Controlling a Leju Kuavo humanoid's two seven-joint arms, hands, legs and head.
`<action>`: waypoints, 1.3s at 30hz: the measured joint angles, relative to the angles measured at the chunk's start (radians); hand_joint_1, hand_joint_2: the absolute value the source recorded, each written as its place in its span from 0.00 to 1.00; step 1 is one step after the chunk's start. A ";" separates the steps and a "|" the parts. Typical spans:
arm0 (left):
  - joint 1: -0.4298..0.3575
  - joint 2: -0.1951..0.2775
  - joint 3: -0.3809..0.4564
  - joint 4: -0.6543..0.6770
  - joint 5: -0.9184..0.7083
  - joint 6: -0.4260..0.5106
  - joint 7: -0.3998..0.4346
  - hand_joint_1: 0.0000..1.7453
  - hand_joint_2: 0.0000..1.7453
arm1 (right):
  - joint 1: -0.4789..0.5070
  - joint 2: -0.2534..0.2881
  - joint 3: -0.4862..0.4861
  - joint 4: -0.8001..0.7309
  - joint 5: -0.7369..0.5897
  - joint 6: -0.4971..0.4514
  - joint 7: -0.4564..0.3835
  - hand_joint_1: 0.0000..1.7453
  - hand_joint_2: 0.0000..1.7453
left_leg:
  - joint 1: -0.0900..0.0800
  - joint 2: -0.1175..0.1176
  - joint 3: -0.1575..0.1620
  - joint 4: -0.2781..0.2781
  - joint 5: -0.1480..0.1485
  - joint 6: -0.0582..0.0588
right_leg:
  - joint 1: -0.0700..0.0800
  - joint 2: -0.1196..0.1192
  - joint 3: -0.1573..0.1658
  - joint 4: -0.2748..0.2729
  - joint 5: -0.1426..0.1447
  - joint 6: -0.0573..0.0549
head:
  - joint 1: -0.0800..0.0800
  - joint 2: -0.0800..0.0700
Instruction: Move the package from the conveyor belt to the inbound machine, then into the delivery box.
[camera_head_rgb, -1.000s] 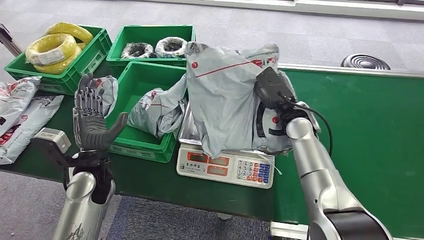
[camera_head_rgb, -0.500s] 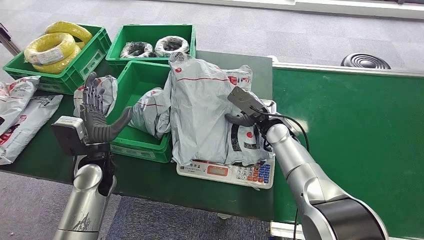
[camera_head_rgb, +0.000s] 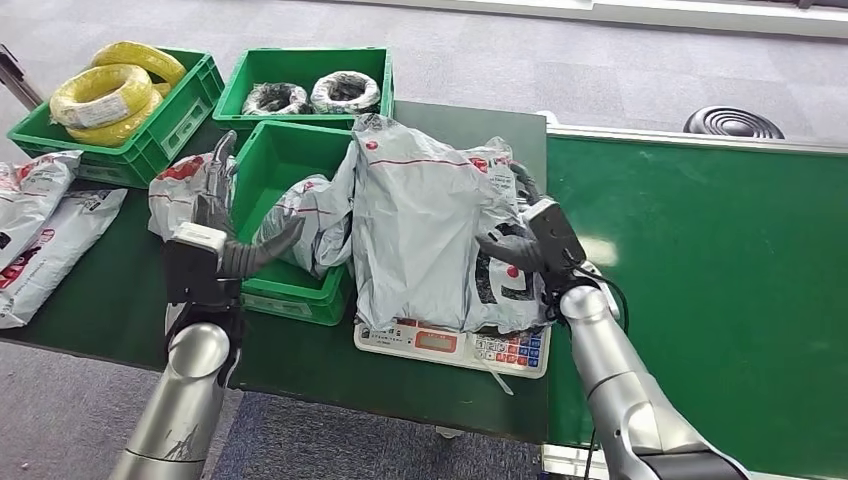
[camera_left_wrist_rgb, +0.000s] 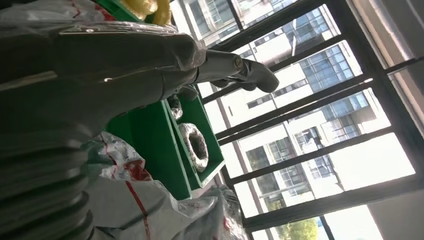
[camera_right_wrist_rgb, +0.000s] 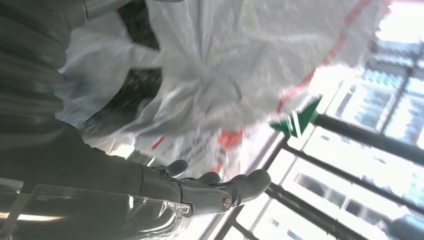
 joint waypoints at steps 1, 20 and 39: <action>-0.017 0.000 -0.025 0.000 -0.034 0.012 0.022 0.00 1.00 | 0.044 -0.009 -0.018 -0.070 -0.031 -0.030 -0.007 0.00 1.00 | 0.000 -0.001 0.000 0.000 0.000 0.000 | 0.000 0.000 0.000 0.000 0.000 0.000 | 0.000 0.000; -0.399 -0.212 -0.398 0.430 -0.327 -0.124 0.309 0.00 1.00 | 0.759 -0.012 -0.205 -1.079 -0.061 -0.421 -0.037 0.00 1.00 | 0.000 0.004 -0.003 0.000 -0.002 0.001 | -0.001 0.002 -0.002 -0.002 0.000 0.000 | 0.000 0.000; -0.508 -0.293 -0.776 0.799 -0.174 -0.179 0.518 0.00 1.00 | 0.794 0.031 -0.167 -1.221 -0.025 -0.401 0.007 0.00 1.00 | -0.001 0.004 -0.002 0.000 -0.002 0.002 | -0.001 0.002 -0.002 -0.002 0.001 0.001 | 0.000 0.000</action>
